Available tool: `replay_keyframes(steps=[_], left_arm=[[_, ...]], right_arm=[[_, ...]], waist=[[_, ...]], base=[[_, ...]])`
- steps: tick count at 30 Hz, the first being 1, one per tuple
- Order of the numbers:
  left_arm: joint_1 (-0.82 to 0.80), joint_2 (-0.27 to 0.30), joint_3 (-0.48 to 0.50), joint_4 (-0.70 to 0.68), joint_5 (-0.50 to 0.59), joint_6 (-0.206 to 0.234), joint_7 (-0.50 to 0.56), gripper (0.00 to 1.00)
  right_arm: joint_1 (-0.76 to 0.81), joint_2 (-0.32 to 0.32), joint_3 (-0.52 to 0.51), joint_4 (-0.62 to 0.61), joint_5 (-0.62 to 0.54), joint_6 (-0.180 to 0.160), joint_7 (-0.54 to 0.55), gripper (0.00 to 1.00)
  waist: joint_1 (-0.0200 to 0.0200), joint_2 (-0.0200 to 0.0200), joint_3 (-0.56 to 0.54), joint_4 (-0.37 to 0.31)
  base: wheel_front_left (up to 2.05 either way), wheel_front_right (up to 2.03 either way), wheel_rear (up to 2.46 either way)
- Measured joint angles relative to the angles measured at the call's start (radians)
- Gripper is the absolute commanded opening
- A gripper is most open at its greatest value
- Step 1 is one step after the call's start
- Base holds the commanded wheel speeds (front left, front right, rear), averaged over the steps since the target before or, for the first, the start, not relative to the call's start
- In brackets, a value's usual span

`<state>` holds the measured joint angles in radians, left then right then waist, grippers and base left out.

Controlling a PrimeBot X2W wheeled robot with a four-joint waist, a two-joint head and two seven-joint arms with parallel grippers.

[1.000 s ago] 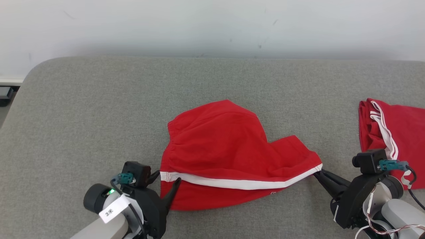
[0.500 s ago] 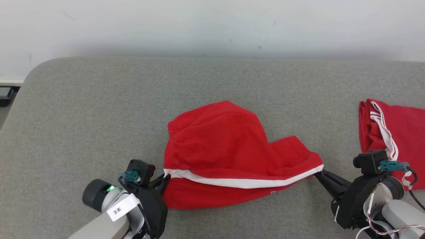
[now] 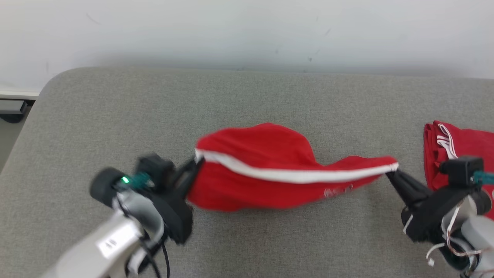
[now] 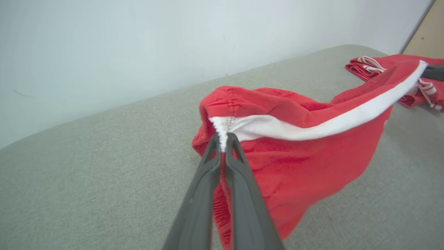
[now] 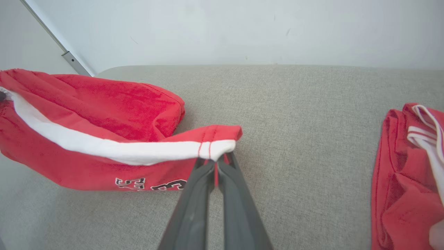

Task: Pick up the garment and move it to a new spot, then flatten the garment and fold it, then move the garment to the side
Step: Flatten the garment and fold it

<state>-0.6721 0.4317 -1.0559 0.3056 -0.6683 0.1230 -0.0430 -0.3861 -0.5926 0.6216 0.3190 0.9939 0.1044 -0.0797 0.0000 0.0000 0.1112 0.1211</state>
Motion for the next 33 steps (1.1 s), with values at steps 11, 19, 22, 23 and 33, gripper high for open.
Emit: replay_keyframes(steps=[11,19,22,23,33], left_arm=[[-0.186,0.066,0.155,0.050,-0.207,-0.148,0.046,0.00],[-0.259,0.036,0.153,0.100,-0.253,-0.204,0.133,0.00],[-0.253,0.036,0.141,0.100,-0.279,-0.211,0.158,0.00],[-0.254,0.044,0.141,0.101,-0.282,-0.212,0.168,0.00],[-0.505,0.015,0.186,0.262,-0.308,-0.230,0.288,0.00]], right_arm=[[-0.321,0.045,0.015,0.042,-0.031,0.006,0.076,0.00],[-0.426,0.080,0.045,0.105,-0.028,0.011,0.141,0.00],[-0.426,0.082,0.061,0.122,-0.026,0.012,0.172,0.00],[-0.428,0.085,0.066,0.130,-0.024,0.013,0.184,0.00],[-0.721,0.184,0.074,0.319,0.025,0.016,0.363,0.00]], waist=[[0.0000,0.0001,-0.005,-0.028],[0.0001,0.0001,0.033,-0.053],[0.0001,0.0001,0.054,-0.059],[0.0001,0.0001,0.061,-0.062],[0.0002,0.0002,0.169,-0.108]], base=[[0.00,0.00,0.00],[0.00,0.00,0.00],[0.00,0.00,0.00],[0.00,0.00,0.00],[0.00,0.00,0.00]])
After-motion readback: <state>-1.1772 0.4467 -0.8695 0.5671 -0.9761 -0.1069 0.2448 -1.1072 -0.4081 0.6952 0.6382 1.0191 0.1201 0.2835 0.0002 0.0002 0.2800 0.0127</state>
